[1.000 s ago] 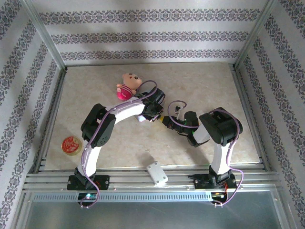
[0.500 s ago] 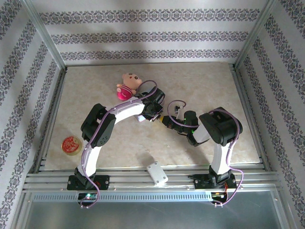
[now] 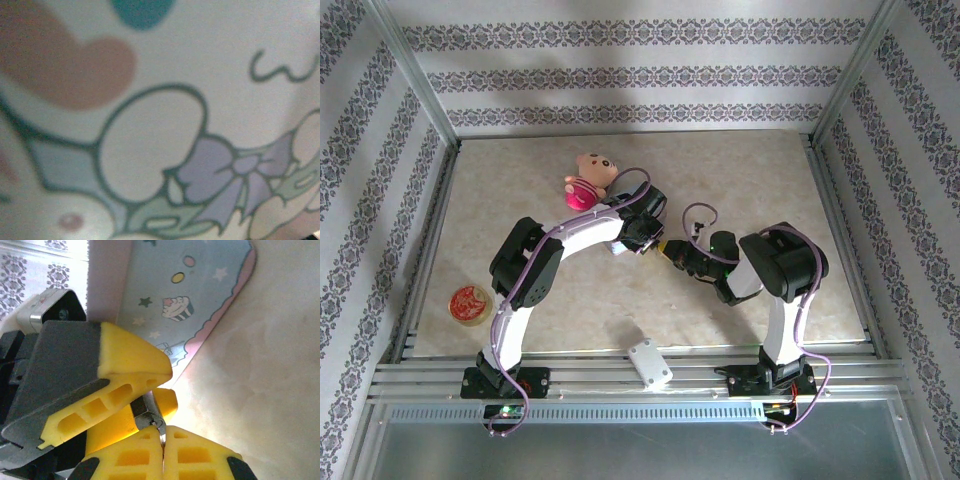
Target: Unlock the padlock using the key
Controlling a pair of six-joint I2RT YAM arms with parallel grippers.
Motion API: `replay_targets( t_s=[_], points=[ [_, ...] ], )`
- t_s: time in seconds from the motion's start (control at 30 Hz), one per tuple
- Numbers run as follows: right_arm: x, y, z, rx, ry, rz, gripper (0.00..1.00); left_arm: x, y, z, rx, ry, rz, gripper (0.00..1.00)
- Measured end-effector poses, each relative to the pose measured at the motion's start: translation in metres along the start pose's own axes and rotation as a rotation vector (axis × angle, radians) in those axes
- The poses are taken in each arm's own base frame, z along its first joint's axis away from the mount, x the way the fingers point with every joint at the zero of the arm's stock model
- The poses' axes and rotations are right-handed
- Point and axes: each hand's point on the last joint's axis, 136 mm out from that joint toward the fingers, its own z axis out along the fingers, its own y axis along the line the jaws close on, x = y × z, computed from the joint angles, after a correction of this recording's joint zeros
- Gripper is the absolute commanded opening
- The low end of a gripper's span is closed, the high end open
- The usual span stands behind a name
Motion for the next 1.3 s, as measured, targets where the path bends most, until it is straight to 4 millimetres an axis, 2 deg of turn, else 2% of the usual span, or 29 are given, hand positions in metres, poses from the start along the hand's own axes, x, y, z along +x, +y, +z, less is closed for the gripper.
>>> replay_targets(
  t_s=[0.47,0.87,0.93,1.0,1.07,1.3],
  points=[
    [-0.005,-0.001,-0.003,-0.020,0.019,0.315,0.00,0.001,-0.005,0.001,0.026,0.008,0.006,0.18],
    [-0.008,0.000,-0.005,-0.025,0.009,0.545,0.07,0.001,-0.009,-0.001,0.048,0.007,0.009,0.17],
    [-0.008,0.001,-0.007,-0.025,0.002,0.555,0.11,0.003,-0.009,-0.003,0.052,0.013,0.009,0.17],
    [-0.008,0.002,-0.009,-0.024,-0.006,0.565,0.22,0.005,-0.010,-0.004,0.056,0.023,0.010,0.17],
    [-0.011,0.004,-0.010,-0.029,-0.025,0.561,0.27,0.009,-0.010,-0.006,0.059,0.041,0.013,0.17],
    [-0.013,-0.004,-0.016,-0.009,-0.079,0.547,0.32,0.015,-0.006,-0.006,0.052,0.065,0.019,0.18]
  ],
)
